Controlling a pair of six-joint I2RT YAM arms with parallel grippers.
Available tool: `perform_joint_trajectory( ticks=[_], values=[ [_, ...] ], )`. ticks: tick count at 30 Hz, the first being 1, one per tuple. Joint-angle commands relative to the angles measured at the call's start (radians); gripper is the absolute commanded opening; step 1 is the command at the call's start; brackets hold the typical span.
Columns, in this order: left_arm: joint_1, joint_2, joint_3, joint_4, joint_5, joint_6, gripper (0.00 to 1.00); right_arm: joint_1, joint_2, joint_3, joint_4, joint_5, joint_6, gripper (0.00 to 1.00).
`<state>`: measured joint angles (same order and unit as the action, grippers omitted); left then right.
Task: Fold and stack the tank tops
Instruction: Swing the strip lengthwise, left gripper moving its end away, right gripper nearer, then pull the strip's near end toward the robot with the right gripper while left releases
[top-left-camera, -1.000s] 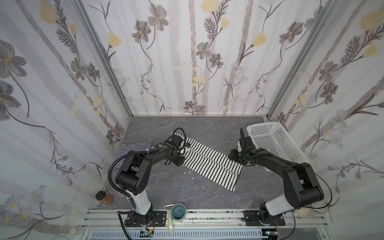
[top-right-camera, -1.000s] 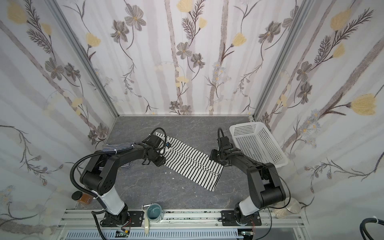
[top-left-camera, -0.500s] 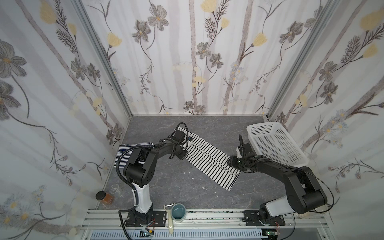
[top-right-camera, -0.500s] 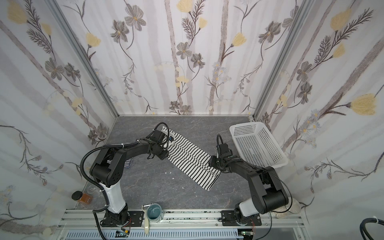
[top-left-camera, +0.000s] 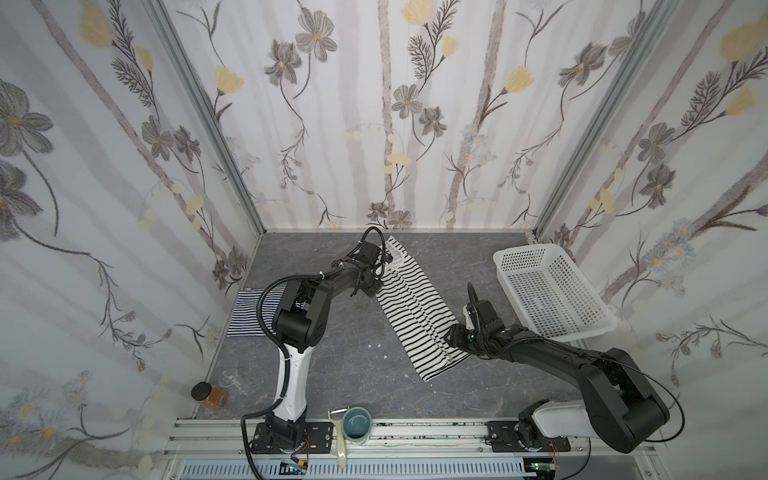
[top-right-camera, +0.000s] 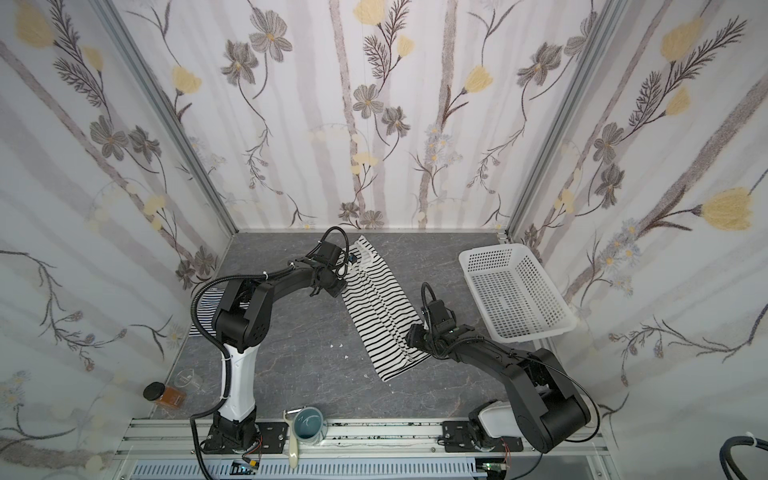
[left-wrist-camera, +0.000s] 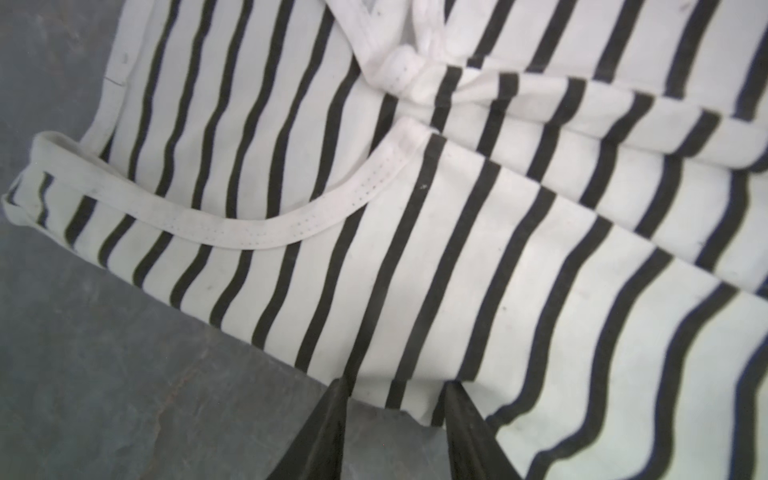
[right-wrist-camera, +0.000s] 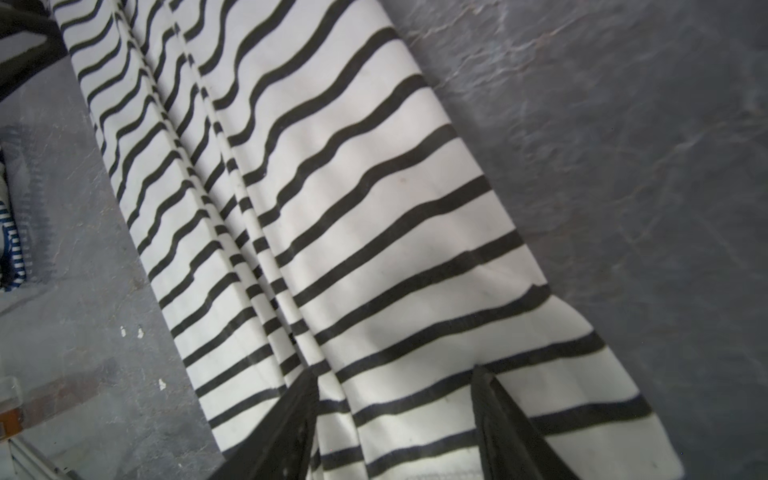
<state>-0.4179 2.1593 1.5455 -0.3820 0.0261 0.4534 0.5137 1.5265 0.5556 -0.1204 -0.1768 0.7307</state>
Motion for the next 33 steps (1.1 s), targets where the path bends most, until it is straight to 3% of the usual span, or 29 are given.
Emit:
perform_joint_trajectory(
  ticks=[1,10,16,25,33],
  values=[
    [0.0,0.044,0.06,-0.055,-0.035,0.019,0.41,0.062,0.027,0.005,-0.008,-0.027,0.083,0.6],
    [0.002,0.064,0.094,-0.063,-0.076,0.033,0.42,0.294,0.136,0.08,0.029,-0.042,0.225,0.6],
    [0.005,0.022,0.052,-0.062,-0.068,0.044,0.41,0.418,0.211,0.176,0.001,-0.051,0.252,0.61],
    [0.014,-0.115,-0.026,-0.061,-0.052,0.019,0.42,0.399,0.02,0.155,-0.039,0.03,0.261,0.68],
    [0.014,-0.323,-0.236,-0.058,0.034,-0.009,0.42,0.351,-0.08,-0.005,0.012,-0.001,0.306,0.68]
  ],
)
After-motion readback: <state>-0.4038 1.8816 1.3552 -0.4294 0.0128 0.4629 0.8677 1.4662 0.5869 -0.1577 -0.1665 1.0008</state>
